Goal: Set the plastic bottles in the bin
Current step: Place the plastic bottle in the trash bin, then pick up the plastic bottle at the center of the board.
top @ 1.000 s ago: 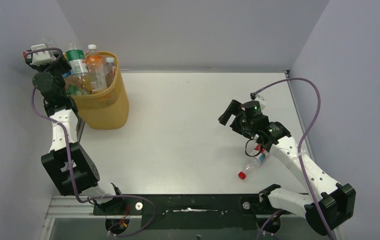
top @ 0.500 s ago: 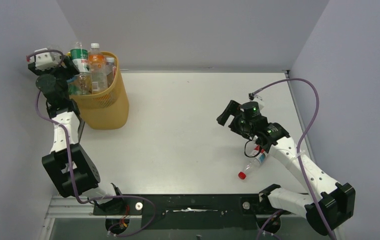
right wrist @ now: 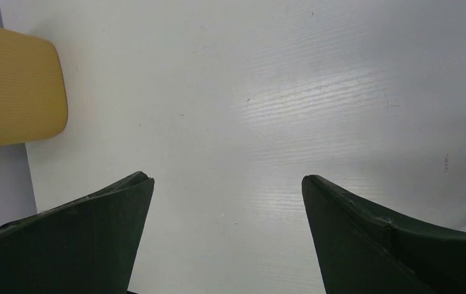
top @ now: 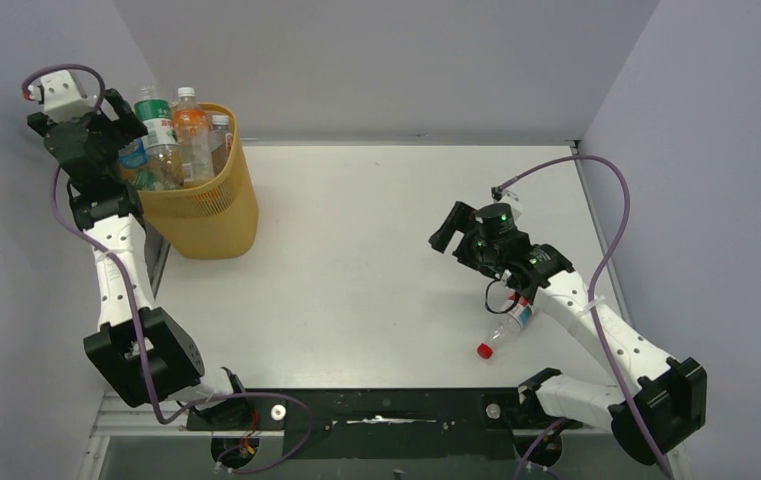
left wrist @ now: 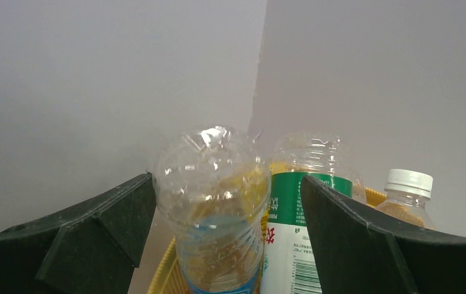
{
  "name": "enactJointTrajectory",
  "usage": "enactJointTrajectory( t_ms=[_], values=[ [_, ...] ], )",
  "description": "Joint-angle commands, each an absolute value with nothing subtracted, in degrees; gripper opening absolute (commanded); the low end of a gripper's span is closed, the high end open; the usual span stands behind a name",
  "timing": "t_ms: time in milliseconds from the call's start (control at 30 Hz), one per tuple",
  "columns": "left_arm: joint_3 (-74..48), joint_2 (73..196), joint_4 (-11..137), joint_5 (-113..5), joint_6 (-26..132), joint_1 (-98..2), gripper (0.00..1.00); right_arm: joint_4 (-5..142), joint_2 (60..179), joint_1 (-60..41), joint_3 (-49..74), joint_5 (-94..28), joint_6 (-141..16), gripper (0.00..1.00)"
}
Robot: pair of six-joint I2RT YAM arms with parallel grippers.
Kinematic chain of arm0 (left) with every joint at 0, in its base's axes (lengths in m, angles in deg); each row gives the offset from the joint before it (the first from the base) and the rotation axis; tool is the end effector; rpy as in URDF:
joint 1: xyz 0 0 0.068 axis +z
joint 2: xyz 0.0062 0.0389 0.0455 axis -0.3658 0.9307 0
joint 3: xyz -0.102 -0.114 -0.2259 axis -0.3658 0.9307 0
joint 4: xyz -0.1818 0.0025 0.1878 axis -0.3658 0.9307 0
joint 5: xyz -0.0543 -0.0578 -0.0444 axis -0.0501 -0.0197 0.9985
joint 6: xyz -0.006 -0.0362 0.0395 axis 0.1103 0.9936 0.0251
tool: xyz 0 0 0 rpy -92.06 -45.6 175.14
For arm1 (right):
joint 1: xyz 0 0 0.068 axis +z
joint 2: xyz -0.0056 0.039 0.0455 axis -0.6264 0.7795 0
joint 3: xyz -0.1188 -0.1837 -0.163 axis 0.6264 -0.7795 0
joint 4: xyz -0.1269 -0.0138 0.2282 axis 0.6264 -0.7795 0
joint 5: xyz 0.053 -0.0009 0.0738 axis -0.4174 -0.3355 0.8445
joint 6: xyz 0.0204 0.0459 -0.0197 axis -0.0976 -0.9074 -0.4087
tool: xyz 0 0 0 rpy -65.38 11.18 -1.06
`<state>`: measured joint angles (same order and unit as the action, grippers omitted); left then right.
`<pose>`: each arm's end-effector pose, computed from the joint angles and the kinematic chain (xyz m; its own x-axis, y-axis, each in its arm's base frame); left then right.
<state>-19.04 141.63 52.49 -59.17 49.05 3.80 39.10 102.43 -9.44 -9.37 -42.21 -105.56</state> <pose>0.3121 0.1453 0.4313 0.1738 -0.0602 -0.9829 -0.3598 0.9253 -0.1203 0.2106 0.1170 0.2956 -0.7201 0.4748 -0.5059 0.1332 0.8102 0.5709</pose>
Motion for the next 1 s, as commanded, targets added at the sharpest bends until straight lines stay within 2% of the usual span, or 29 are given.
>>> enactJointTrajectory(
  t_ms=[0, 233, 433, 767, 967],
  values=[
    [-25.04, 138.09, 59.3, -60.39, 49.63, 5.08, 0.87, 42.09, 102.67, -9.08, -8.06, -41.93, -104.83, 0.98],
    [-31.23, 136.32, 66.95, -53.0, 51.43, 4.9, 0.87, 41.18, 103.62, -9.0, -5.1, -42.6, -103.63, 0.98],
    [-34.56, 135.03, 71.8, -48.84, 51.39, 0.87, 0.87, 40.52, 102.95, -9.07, -4.71, -43.35, -103.21, 0.98],
    [-44.13, 137.2, 82.88, -47.65, 49.86, -19.95, 0.88, 34.16, 100.9, -10.0, 0.25, -50.09, -101.89, 0.98],
    [-44.67, 140.0, 84.82, -47.32, 52.61, -33.29, 0.88, 24.9, 98.26, -10.9, 4.16, -58.23, -105.33, 0.98]
  ],
)
